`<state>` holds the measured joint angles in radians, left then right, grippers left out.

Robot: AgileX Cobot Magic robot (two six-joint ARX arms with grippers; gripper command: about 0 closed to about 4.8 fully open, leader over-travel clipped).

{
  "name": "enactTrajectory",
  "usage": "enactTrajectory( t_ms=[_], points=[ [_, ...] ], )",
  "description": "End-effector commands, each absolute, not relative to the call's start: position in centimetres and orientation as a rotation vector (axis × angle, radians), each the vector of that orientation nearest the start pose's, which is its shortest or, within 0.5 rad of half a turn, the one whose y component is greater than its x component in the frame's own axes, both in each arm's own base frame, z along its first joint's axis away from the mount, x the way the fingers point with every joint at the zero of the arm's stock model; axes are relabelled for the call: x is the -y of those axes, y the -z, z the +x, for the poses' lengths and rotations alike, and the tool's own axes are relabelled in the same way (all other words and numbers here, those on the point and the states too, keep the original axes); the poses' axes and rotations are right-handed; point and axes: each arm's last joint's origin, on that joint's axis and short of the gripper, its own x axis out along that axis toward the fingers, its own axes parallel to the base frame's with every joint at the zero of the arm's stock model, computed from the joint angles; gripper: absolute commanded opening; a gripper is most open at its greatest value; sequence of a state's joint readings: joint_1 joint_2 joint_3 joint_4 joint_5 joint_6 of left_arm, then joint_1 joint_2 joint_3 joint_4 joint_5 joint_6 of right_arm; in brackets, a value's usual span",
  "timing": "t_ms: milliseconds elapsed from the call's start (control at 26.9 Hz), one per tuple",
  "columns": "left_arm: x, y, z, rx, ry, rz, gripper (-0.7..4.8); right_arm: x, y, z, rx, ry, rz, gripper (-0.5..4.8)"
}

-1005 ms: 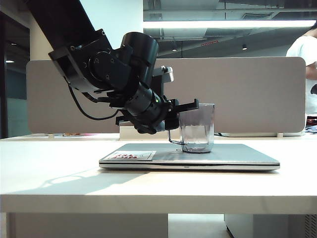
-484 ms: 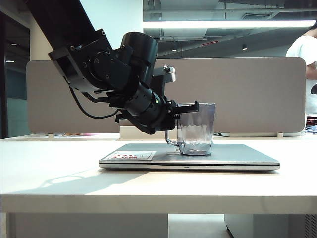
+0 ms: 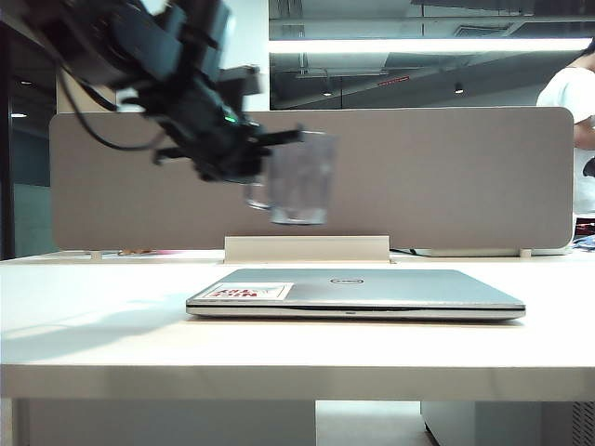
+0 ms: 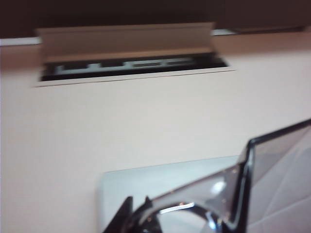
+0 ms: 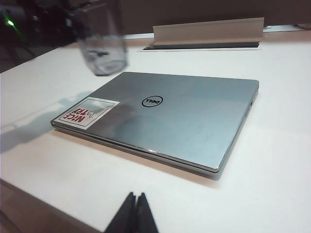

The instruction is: Pick up the water cup and place it on the left side of the laptop.

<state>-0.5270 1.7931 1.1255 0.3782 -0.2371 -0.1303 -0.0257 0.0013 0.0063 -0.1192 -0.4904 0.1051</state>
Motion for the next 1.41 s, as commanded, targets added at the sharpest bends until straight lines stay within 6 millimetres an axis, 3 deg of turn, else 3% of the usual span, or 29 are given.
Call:
enactTrajectory(
  t_ms=[37,223,484,670,1415],
  points=[
    [17.0,-24.5,35.1,-0.303,0.209,-0.020,-0.06,-1.1,-15.4,9.4,-0.127,-0.459,0.130,-0.06],
    [12.3,-24.5,36.1,-0.389,0.102,-0.014,-0.06,-1.1,-15.4,9.4,-0.127,-0.459,0.130,-0.06],
    [8.3,-21.0,35.8,-0.387,0.075,-0.003,-0.06,-1.1,-15.4,9.4,-0.124,-0.458,0.129,-0.06],
    [7.3,-19.4,35.1,-0.379,0.055,-0.010,-0.06,-1.1,-15.4,9.4,-0.122,-0.459,0.128,-0.06],
    [7.5,-15.3,36.0,-0.480,0.084,0.006,-0.06,-1.1,-15.4,9.4,-0.122,-0.459,0.129,-0.06]
  ],
)
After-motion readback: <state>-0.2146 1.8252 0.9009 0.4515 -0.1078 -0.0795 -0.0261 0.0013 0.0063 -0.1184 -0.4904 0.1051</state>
